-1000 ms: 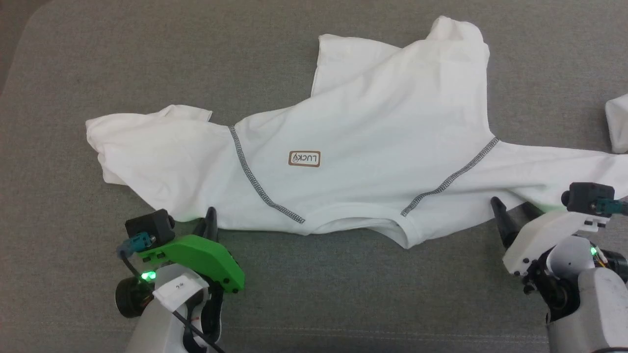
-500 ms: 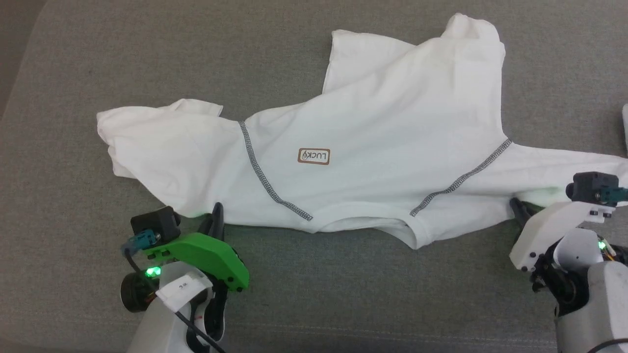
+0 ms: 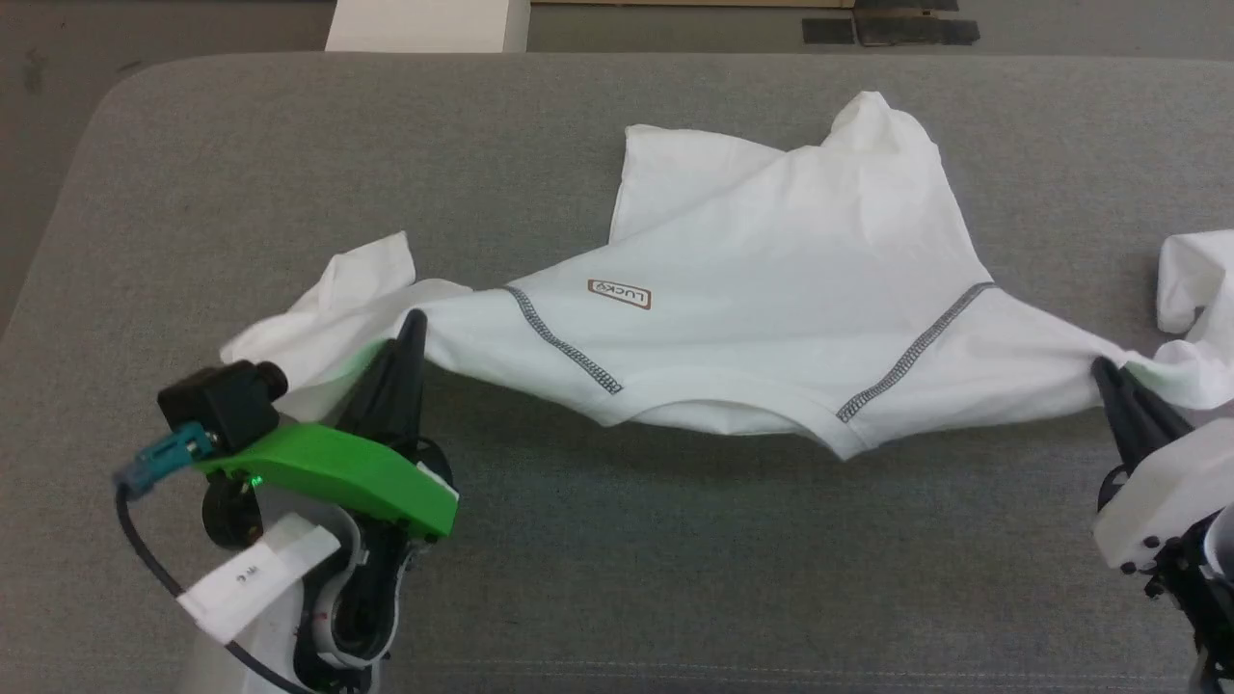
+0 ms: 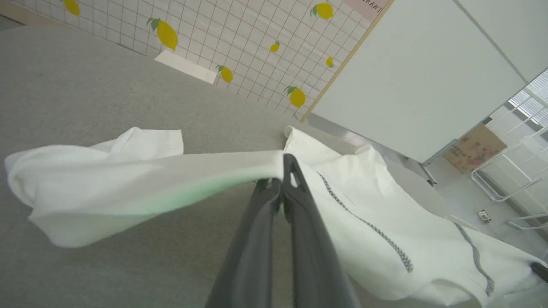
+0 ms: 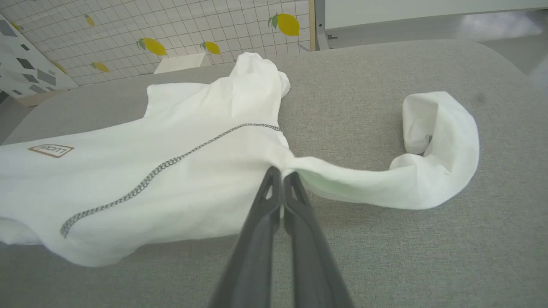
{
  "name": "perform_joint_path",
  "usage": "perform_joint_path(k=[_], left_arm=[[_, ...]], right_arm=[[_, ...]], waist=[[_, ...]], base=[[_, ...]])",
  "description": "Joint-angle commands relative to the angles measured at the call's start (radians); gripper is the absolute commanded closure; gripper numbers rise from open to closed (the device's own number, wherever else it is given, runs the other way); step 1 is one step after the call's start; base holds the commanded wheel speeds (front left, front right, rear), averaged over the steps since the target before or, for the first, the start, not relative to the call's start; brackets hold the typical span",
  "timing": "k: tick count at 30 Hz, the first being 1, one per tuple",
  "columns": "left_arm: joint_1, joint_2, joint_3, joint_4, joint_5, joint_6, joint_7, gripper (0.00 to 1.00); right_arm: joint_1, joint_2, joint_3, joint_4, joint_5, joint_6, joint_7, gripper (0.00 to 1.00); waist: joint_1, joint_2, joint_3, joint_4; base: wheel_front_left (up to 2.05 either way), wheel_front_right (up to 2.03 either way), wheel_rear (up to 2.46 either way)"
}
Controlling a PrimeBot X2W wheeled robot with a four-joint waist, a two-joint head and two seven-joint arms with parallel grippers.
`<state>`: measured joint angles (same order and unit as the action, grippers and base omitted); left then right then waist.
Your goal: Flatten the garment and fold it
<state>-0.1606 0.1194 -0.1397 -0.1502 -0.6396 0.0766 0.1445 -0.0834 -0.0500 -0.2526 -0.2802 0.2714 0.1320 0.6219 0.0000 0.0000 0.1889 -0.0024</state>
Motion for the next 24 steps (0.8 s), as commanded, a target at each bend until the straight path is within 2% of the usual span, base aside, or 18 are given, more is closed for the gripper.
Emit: perform_joint_path(k=[1,5,9,14,18,21,24], left_arm=[[-0.019,0.018,0.001,-0.041,-0.021,-0.016,0.026,1.0],[-0.102,0.035,-0.003,-0.125,-0.092,-0.037,0.125,1.0],[-0.27,0.052,0.02,-0.134,-0.154,-0.031,0.219,1.0],[-0.528,0.04,0.089,-0.049,-0.214,0.022,0.261,1.0],[-0.737,0.076,0.109,0.059,-0.164,0.06,0.264,1.0],[-0.884,0.08,0.119,0.143,-0.137,0.087,0.247,1.0],[-1.033,0.09,0.125,0.227,-0.097,0.108,0.209,1.0]], right_arm=[[-0.022,0.0,0.0,-0.048,-0.018,-0.001,0.026,1.0],[-0.122,-0.007,0.016,-0.13,-0.068,-0.001,0.106,1.0],[-0.316,-0.083,0.038,-0.106,-0.081,-0.001,0.159,1.0],[-0.611,-0.172,0.092,0.05,-0.079,-0.001,0.17,1.0],[-0.837,-0.248,0.161,0.215,-0.128,-0.001,0.144,1.0],[-0.998,-0.269,0.194,0.331,-0.158,-0.001,0.099,1.0],[-1.16,-0.255,0.199,0.425,-0.188,-0.001,0.032,1.0]], waist=[[0.0,0.0,-0.012,-0.014],[0.0,0.0,-0.003,-0.019],[0.0,0.0,0.04,-0.02],[0.0,0.0,0.12,-0.036],[0.0,0.0,0.206,-0.052],[0.0,0.0,0.276,-0.062],[0.0,0.0,0.346,-0.073]], base=[[0.0,0.0,0.0],[0.0,0.0,0.0],[0.0,0.0,0.0],[0.0,0.0,0.0],[0.0,0.0,0.0],[0.0,0.0,0.0],[0.0,0.0,0.0]])
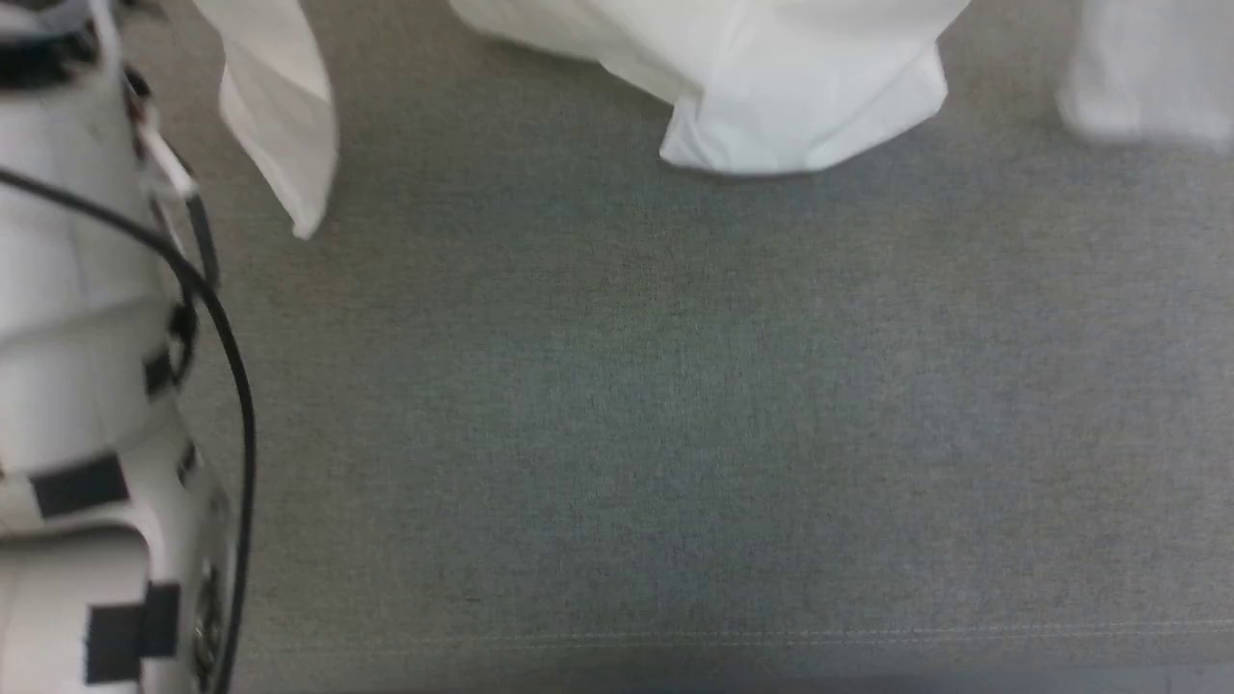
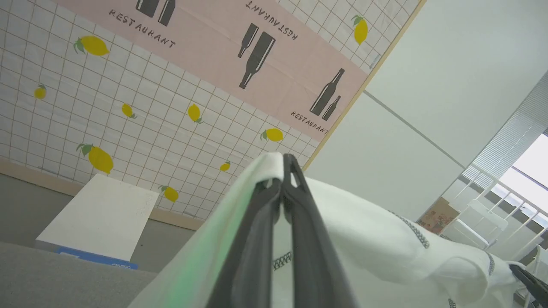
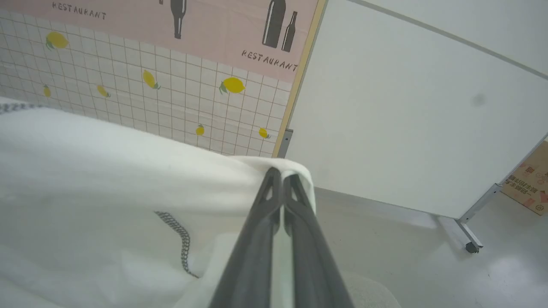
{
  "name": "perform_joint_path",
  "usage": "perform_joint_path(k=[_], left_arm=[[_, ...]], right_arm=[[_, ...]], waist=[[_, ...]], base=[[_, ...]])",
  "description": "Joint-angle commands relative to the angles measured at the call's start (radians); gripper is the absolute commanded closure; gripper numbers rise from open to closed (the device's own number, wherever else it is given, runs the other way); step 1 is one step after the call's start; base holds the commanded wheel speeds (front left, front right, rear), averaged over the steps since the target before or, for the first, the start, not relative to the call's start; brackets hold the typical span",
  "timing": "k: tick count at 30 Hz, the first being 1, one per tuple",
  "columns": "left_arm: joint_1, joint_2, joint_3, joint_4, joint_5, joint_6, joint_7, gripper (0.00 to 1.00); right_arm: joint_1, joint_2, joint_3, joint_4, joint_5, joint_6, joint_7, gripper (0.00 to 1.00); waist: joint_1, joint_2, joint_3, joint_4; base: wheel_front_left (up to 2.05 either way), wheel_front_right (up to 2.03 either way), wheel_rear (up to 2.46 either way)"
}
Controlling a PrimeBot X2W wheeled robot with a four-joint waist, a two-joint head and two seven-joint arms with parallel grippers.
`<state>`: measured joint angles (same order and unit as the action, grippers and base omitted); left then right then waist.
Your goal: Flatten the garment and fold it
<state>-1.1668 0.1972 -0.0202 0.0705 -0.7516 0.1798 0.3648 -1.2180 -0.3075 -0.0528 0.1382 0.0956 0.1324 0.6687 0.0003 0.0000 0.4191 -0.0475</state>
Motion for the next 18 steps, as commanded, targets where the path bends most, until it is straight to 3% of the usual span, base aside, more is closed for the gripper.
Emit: perform_joint_path(k=[1,10,18], left_arm=[[-0.066,0.016,0.004,0.026,0.029,0.01,-0.023,1.0],[-0.393,0.023,0.032,0.161,0.097,0.017,-0.204,1.0],[-0.467,0.01,0.035,0.177,0.107,-0.016,-0.318,1.0]], right_arm=[[-0.069,0.009,-0.003,0.028,-0.022,-0.002,-0.039,1.0],[-0.411,0.075,-0.108,0.163,-0.128,-0.002,-0.3,1.0],[-0.544,0.087,-0.139,0.254,-0.17,-0.002,-0.444,1.0]], waist=[[-0.0003,0.0,0.135,-0.03],[-0.0003,0.0,0.249,-0.05],[-0.0003,0.0,0.267,-0.051]], base=[[0.0,0.0,0.0],[0.0,0.0,0.0],[0.0,0.0,0.0]])
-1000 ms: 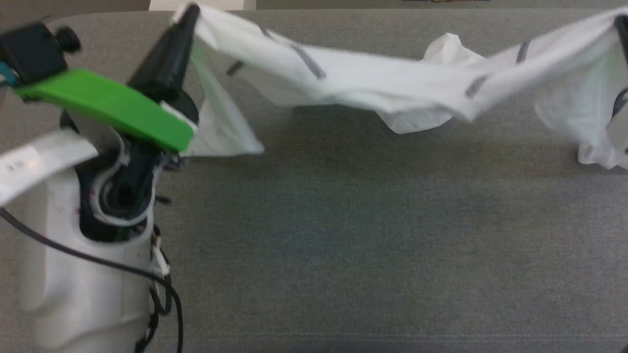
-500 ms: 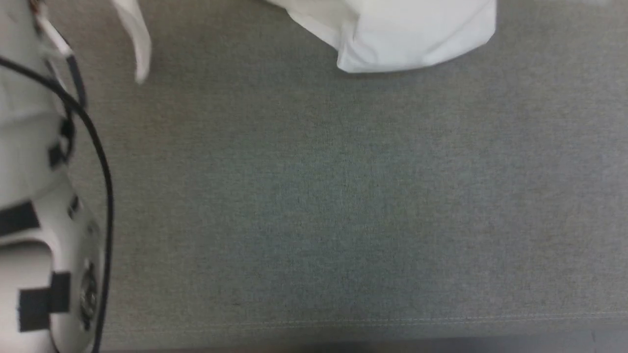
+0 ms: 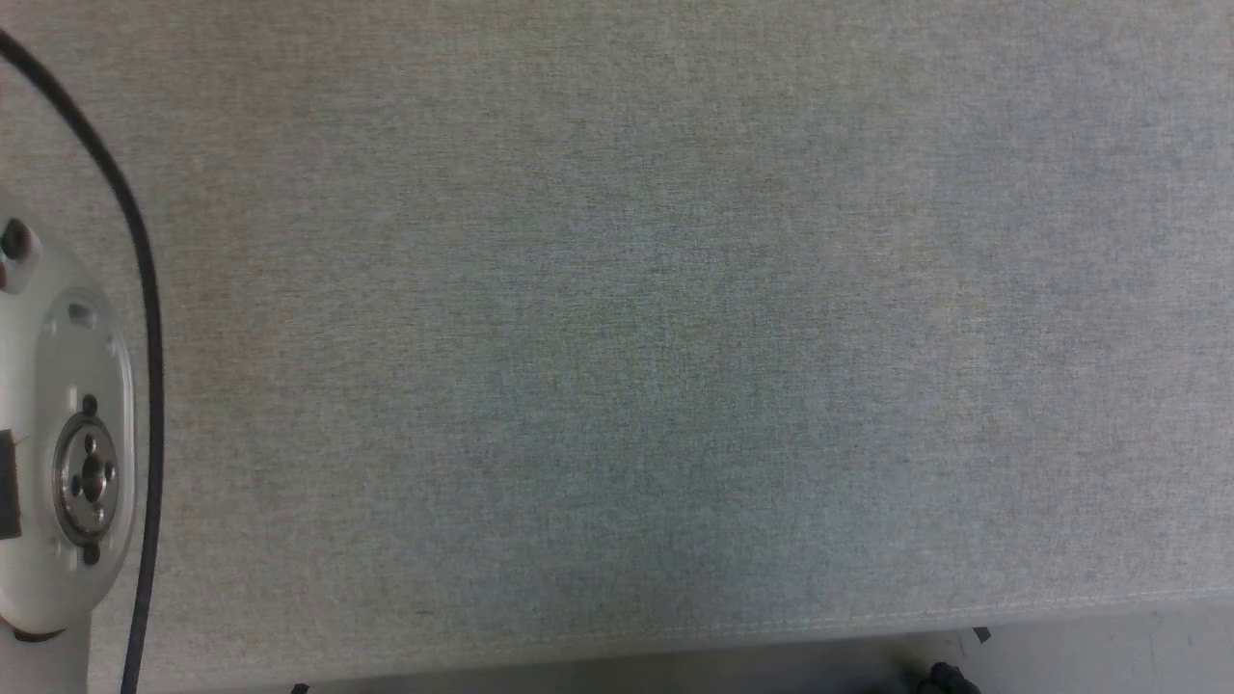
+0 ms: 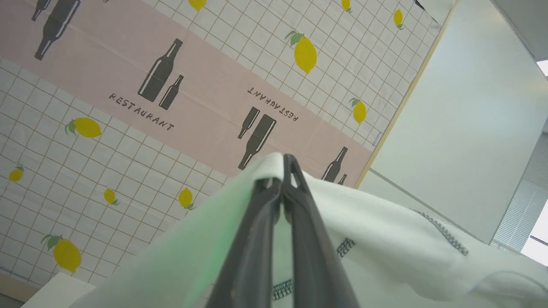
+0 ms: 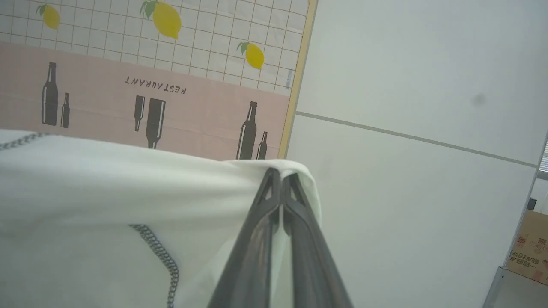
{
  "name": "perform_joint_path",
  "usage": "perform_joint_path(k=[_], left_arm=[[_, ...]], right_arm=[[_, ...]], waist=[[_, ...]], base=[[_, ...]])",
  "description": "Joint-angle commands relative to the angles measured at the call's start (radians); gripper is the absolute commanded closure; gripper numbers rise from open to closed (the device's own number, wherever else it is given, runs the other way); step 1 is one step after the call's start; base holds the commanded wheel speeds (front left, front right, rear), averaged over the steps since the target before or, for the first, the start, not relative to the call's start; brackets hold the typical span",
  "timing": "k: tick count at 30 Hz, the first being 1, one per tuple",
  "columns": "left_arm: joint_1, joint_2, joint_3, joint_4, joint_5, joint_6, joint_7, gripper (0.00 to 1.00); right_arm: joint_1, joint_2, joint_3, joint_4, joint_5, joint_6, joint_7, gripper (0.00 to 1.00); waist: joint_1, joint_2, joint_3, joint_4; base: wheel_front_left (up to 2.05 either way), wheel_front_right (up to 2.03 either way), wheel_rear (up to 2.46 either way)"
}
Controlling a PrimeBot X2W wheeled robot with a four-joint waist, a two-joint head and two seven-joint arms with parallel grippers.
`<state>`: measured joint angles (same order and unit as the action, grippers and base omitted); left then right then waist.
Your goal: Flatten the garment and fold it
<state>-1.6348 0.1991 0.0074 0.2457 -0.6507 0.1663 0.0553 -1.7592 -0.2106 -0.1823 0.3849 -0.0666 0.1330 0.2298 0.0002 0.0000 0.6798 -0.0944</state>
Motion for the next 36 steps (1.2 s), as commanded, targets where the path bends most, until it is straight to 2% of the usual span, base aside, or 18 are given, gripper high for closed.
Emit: perform_joint_path(k=[1,6,12,18,23,29,32,33,36], left_arm=[[0.012,0.013,0.004,0.009,0.006,-0.013,-0.008,1.0],[0.097,0.042,-0.005,0.11,-0.007,-0.066,0.004,1.0],[0.319,0.066,-0.033,0.182,-0.008,-0.112,0.025,1.0],[0.575,0.089,-0.094,0.181,-0.001,-0.16,0.095,1.0],[0.831,0.108,-0.168,0.103,0.021,-0.173,0.174,1.0],[1.152,0.089,-0.19,-0.045,-0.032,-0.141,0.238,1.0],[1.291,0.078,-0.195,-0.109,-0.057,-0.12,0.257,1.0],[1.373,0.069,-0.197,-0.148,-0.073,-0.105,0.266,1.0],[1.477,0.061,-0.202,-0.198,-0.086,-0.085,0.273,1.0]], right_arm=[[0.006,-0.01,-0.003,0.024,-0.005,-0.002,-0.009,1.0],[0.111,-0.014,0.029,0.102,0.046,-0.002,-0.025,1.0],[0.307,-0.021,0.1,0.185,0.143,-0.002,-0.058,1.0],[0.516,-0.043,0.177,0.2,0.264,-0.002,-0.021,1.0],[0.758,-0.087,0.223,0.109,0.349,-0.002,0.094,1.0],[1.087,-0.118,0.207,-0.093,0.383,-0.002,0.259,1.0],[1.236,-0.111,0.172,-0.198,0.372,-0.002,0.318,1.0],[1.327,-0.093,0.142,-0.261,0.359,-0.002,0.348,1.0],[1.453,-0.053,0.086,-0.343,0.335,-0.002,0.388,1.0]], waist=[[-0.0002,0.0,0.007,-0.004],[-0.0002,0.0,0.003,0.001],[-0.0002,0.0,-0.042,0.008],[-0.0002,0.0,-0.128,0.025],[-0.0002,0.0,-0.223,0.045],[-0.0002,0.0,-0.326,0.054],[-0.0002,0.0,-0.366,0.057],[-0.0002,0.0,-0.389,0.06],[-0.0002,0.0,-0.416,0.069]], base=[[0.0,0.0,0.0],[0.0,0.0,0.0],[0.0,0.0,0.0],[0.0,0.0,0.0],[0.0,0.0,0.0],[0.0,0.0,0.0],[0.0,0.0,0.0],[0.0,0.0,0.0],[0.0,0.0,0.0]])
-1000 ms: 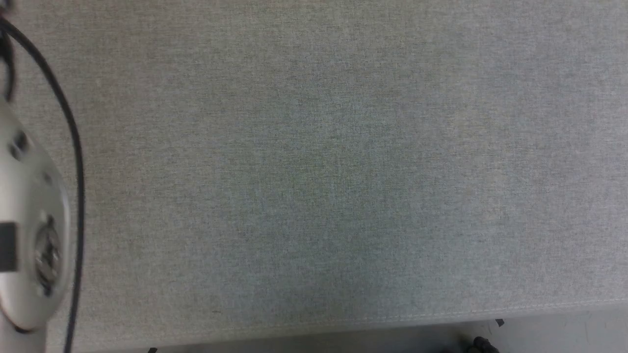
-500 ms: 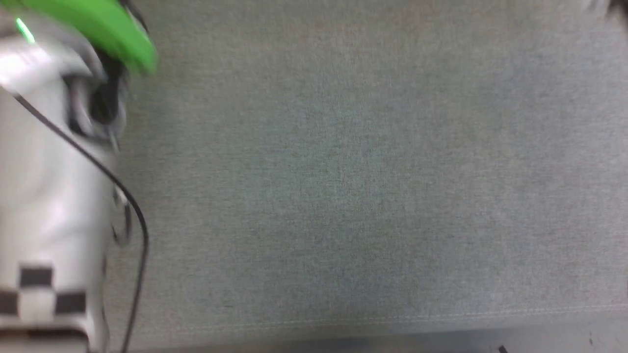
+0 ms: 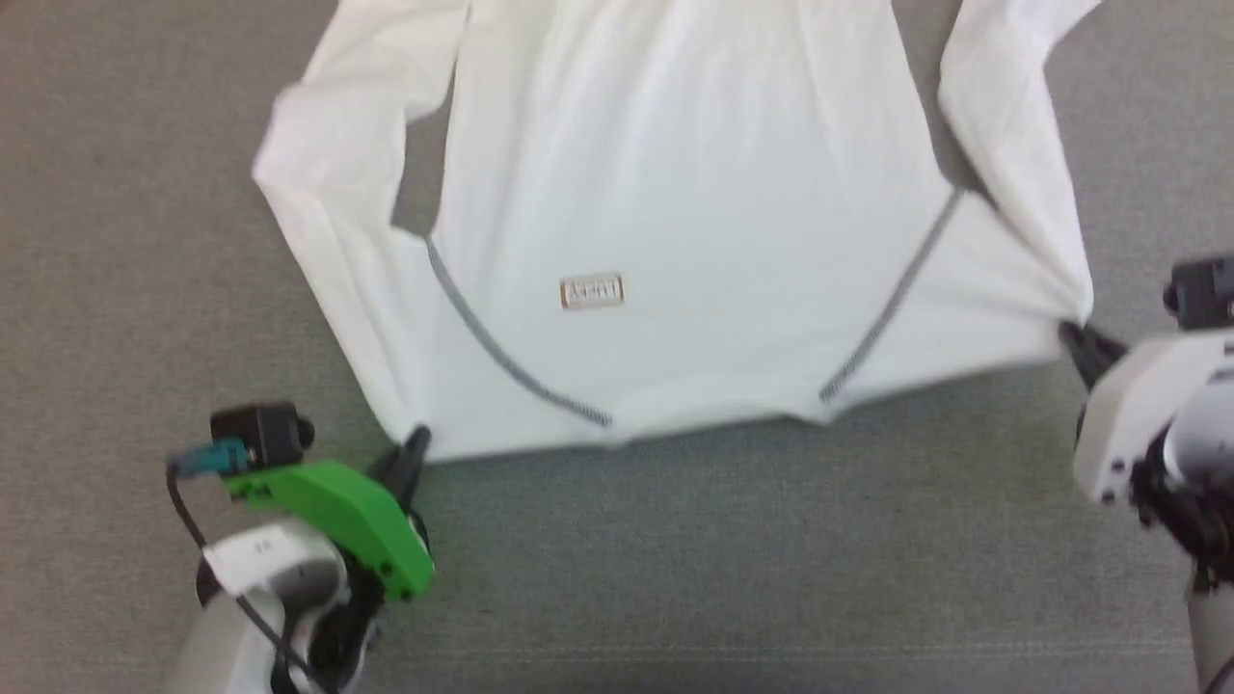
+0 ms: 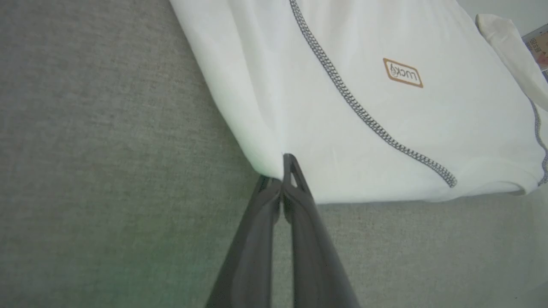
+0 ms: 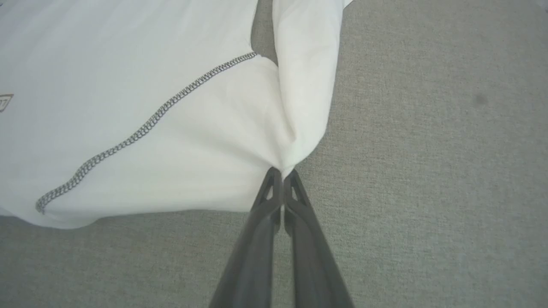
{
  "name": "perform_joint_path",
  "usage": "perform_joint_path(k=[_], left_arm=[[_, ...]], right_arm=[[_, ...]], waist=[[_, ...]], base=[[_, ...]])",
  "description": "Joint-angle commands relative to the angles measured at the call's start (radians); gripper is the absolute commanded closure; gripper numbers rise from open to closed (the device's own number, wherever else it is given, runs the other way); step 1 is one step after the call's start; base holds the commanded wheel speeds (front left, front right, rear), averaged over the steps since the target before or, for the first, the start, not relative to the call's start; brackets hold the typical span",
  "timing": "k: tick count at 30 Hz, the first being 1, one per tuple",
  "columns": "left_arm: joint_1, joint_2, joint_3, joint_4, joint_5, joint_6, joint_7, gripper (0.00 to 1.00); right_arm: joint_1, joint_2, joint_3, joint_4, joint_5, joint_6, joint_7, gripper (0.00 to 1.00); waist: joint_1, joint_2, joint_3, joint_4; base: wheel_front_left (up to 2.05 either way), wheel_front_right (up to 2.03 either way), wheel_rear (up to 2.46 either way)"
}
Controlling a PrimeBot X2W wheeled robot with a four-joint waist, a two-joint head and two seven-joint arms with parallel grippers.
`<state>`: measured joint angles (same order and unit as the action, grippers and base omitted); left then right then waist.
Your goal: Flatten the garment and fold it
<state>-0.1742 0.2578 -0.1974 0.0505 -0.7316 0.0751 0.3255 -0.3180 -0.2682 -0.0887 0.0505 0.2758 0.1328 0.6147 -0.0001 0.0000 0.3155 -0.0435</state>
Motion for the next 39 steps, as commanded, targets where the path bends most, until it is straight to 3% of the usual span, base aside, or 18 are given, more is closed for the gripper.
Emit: perform_joint_path(k=[1,13,26,27,28,29,34,39], left_arm=[[0.041,0.001,0.0,-0.013,-0.007,0.012,0.005,1.0],[0.256,-0.032,-0.056,-0.061,-0.035,0.045,0.04,1.0],[0.212,-0.089,-0.088,0.042,-0.013,0.018,-0.052,0.98],[0.207,-0.095,-0.088,0.048,-0.016,0.016,-0.057,0.06],[0.204,-0.097,-0.089,0.052,-0.018,0.013,-0.058,0.0],[0.202,-0.099,-0.091,0.056,-0.02,0.009,-0.059,0.0],[0.207,-0.092,-0.077,0.023,-0.028,0.001,-0.079,0.0],[0.226,-0.056,-0.039,-0.077,0.003,0.022,-0.128,0.0]], right_arm=[[0.044,0.014,-0.023,-0.027,-0.016,-0.002,0.014,1.0],[0.32,0.166,-0.202,-0.138,-0.138,-0.002,0.084,1.0],[0.314,0.215,-0.233,0.036,-0.161,-0.002,0.022,1.0],[0.308,0.216,-0.231,0.049,-0.156,-0.002,0.016,0.74],[0.31,0.216,-0.226,0.053,-0.151,-0.002,0.019,0.18],[0.313,0.217,-0.226,0.054,-0.147,-0.002,0.022,0.0],[0.335,0.217,-0.24,0.008,-0.129,-0.002,-0.023,0.0],[0.374,0.218,-0.218,-0.088,-0.113,-0.002,-0.156,0.0]], waist=[[0.0001,0.0,-0.061,0.021],[0.0001,0.0,-0.102,0.04],[0.0001,0.0,-0.076,0.044],[0.0001,0.0,-0.077,0.045],[0.0001,0.0,-0.08,0.045],[0.0001,0.0,-0.083,0.045],[0.0001,0.0,-0.104,0.047],[0.0001,0.0,-0.117,0.04]], base=[[0.0,0.0,0.0],[0.0,0.0,0.0],[0.0,0.0,0.0],[0.0,0.0,0.0],[0.0,0.0,0.0],[0.0,0.0,0.0],[0.0,0.0,0.0],[0.0,0.0,0.0]])
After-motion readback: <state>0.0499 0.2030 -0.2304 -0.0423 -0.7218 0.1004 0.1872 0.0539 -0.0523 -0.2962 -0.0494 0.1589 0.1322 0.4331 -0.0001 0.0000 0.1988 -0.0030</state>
